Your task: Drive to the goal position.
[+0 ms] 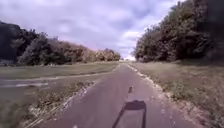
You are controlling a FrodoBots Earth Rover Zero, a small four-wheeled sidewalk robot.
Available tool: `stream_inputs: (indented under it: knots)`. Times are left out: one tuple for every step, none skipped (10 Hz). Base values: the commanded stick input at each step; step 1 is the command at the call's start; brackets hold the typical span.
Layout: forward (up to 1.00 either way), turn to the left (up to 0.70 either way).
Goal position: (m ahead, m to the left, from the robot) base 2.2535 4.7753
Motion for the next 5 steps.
stream_inputs:
  knots:
    - [1.0, 0.0]
    - [1.0, 0.0]
    - [1.0, 0.0]
    - [1.0, 0.0]
    - [1.0, 0.0]
